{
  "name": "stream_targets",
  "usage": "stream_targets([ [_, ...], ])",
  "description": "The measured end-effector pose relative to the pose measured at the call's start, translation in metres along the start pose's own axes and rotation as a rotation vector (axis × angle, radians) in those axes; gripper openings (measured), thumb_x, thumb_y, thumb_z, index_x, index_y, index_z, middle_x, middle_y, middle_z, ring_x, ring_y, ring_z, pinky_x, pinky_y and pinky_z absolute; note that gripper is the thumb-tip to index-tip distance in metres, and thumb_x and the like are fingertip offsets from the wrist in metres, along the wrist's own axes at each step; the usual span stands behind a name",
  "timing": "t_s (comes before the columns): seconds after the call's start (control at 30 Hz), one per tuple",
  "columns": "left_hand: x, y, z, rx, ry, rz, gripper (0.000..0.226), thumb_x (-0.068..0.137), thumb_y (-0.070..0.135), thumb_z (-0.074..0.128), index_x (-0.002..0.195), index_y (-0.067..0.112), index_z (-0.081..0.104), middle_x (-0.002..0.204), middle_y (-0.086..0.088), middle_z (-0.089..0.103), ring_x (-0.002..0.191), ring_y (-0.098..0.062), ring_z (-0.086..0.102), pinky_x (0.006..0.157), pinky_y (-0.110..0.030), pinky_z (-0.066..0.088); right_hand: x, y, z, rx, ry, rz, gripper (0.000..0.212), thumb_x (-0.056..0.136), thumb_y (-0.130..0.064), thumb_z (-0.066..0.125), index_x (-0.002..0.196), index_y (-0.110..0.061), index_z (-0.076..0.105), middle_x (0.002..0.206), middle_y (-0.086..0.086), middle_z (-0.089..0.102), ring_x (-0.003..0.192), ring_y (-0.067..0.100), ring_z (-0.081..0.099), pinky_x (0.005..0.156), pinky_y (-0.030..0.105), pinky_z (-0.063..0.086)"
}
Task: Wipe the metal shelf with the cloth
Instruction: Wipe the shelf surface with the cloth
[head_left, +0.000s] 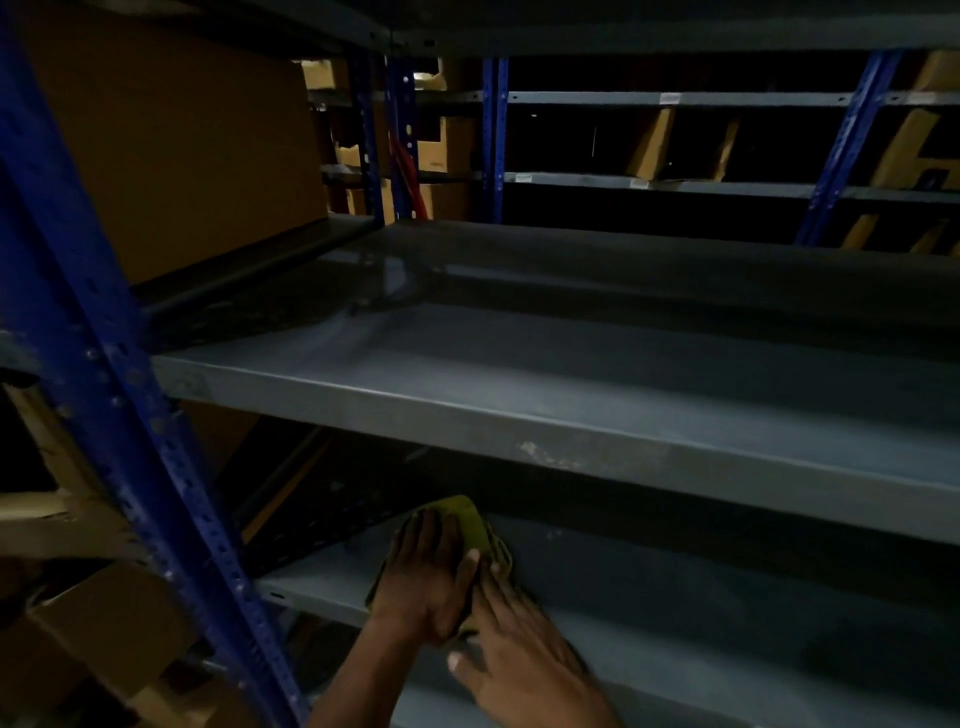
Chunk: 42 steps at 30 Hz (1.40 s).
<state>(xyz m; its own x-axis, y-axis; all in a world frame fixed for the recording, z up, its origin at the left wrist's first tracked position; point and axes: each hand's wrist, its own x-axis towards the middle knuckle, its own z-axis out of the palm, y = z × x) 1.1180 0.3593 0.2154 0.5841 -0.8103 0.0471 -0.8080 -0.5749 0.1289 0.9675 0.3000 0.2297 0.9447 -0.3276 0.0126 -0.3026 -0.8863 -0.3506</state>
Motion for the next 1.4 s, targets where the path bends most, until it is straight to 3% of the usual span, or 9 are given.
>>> stream_targets([
  [0.2, -0.01, -0.006, -0.003, 0.158, -0.035, 0.166, 0.065, 0.097, 0.047, 0.01, 0.152, 0.013, 0.015, 0.16, -0.013, 0.008, 0.147, -0.032, 0.001, 0.118, -0.044, 0.001, -0.015, 0.012, -0.002, 0.048, -0.1, -0.063, 0.083, 0.091, -0.06, 0.039, 0.154, -0.023, 0.001, 0.159, -0.013, -0.011, 0.146, 0.004, -0.007, 0.118, 0.024, -0.003],
  [0.37, -0.025, -0.009, -0.004, 0.057, 0.057, 0.104, 0.062, 0.099, 0.044, 0.015, 0.153, 0.014, 0.013, 0.16, -0.012, 0.01, 0.147, -0.026, 0.005, 0.119, -0.034, 0.001, -0.047, 0.047, -0.01, -0.101, -0.076, -0.094, 0.076, 0.092, -0.062, 0.032, 0.153, -0.03, 0.001, 0.157, -0.02, -0.014, 0.139, -0.007, -0.02, 0.109, 0.018, -0.022],
  [0.5, -0.019, -0.006, -0.007, 0.067, 0.068, 0.104, 0.06, 0.1, 0.041, 0.019, 0.153, 0.012, 0.013, 0.16, -0.011, 0.01, 0.147, -0.024, 0.005, 0.119, -0.033, 0.003, -0.094, 0.092, -0.025, -0.231, 0.096, 0.004, 0.064, 0.089, -0.06, 0.031, 0.138, -0.022, 0.049, 0.154, -0.009, 0.034, 0.141, 0.004, 0.021, 0.113, 0.022, 0.0],
  [0.6, -0.015, -0.004, -0.009, 0.057, 0.039, 0.105, 0.059, 0.101, 0.038, 0.024, 0.152, 0.011, 0.013, 0.16, -0.012, 0.009, 0.147, -0.025, 0.005, 0.119, -0.033, 0.003, -0.117, 0.119, -0.011, -0.367, 0.227, -0.058, 0.067, 0.094, -0.052, 0.011, 0.152, -0.018, 0.013, 0.162, -0.002, -0.001, 0.148, 0.011, -0.001, 0.116, 0.029, 0.001],
  [0.67, -0.012, -0.001, -0.009, 0.073, 0.038, 0.085, 0.06, 0.099, 0.038, 0.021, 0.153, 0.011, 0.013, 0.16, -0.012, 0.009, 0.147, -0.025, 0.006, 0.119, -0.033, 0.003, -0.123, 0.133, 0.0, -0.532, 0.359, -0.055, 0.064, 0.096, -0.039, 0.008, 0.153, -0.011, 0.004, 0.161, 0.001, 0.0, 0.148, 0.017, 0.002, 0.117, 0.032, 0.003],
  [0.87, -0.011, 0.006, -0.007, 0.116, 0.001, 0.043, 0.065, 0.095, 0.044, 0.007, 0.153, 0.015, 0.009, 0.161, -0.008, 0.006, 0.147, -0.021, 0.006, 0.119, -0.031, 0.003, -0.125, 0.136, 0.006, -0.669, 0.344, 0.025, 0.047, 0.1, -0.024, 0.012, 0.144, -0.013, 0.026, 0.116, -0.004, 0.07, 0.11, 0.012, 0.063, 0.107, 0.034, 0.017],
  [1.13, -0.012, 0.027, -0.014, 0.084, -0.067, -0.144, 0.061, 0.096, 0.045, 0.029, 0.152, 0.024, 0.016, 0.16, -0.002, 0.013, 0.146, -0.022, 0.009, 0.118, -0.043, 0.004, -0.127, 0.141, 0.019, -0.825, 0.49, -0.045, 0.048, 0.098, -0.029, 0.016, 0.136, -0.009, 0.038, 0.124, 0.0, 0.066, 0.128, 0.024, 0.045, 0.115, 0.04, 0.011],
  [1.23, -0.014, 0.022, -0.001, 0.035, -0.017, -0.154, 0.061, 0.098, 0.053, 0.021, 0.153, 0.027, 0.013, 0.162, 0.0, 0.008, 0.147, -0.019, 0.006, 0.118, -0.041, 0.004, -0.123, 0.145, 0.015, -0.76, 0.422, -0.047, 0.047, 0.1, -0.031, 0.012, 0.138, -0.01, 0.029, 0.12, -0.001, 0.069, 0.112, 0.014, 0.063, 0.115, 0.041, 0.008],
  [1.4, -0.002, 0.013, 0.004, 0.066, 0.065, -0.028, 0.093, 0.079, 0.07, -0.014, 0.152, 0.024, 0.022, 0.16, -0.005, 0.016, 0.146, -0.027, 0.016, 0.116, -0.047, 0.013, -0.122, 0.138, 0.005, -0.643, 0.323, -0.001, 0.044, 0.101, -0.024, 0.013, 0.129, -0.015, 0.046, 0.112, -0.006, 0.071, 0.101, 0.008, 0.068, 0.099, 0.031, 0.031],
])
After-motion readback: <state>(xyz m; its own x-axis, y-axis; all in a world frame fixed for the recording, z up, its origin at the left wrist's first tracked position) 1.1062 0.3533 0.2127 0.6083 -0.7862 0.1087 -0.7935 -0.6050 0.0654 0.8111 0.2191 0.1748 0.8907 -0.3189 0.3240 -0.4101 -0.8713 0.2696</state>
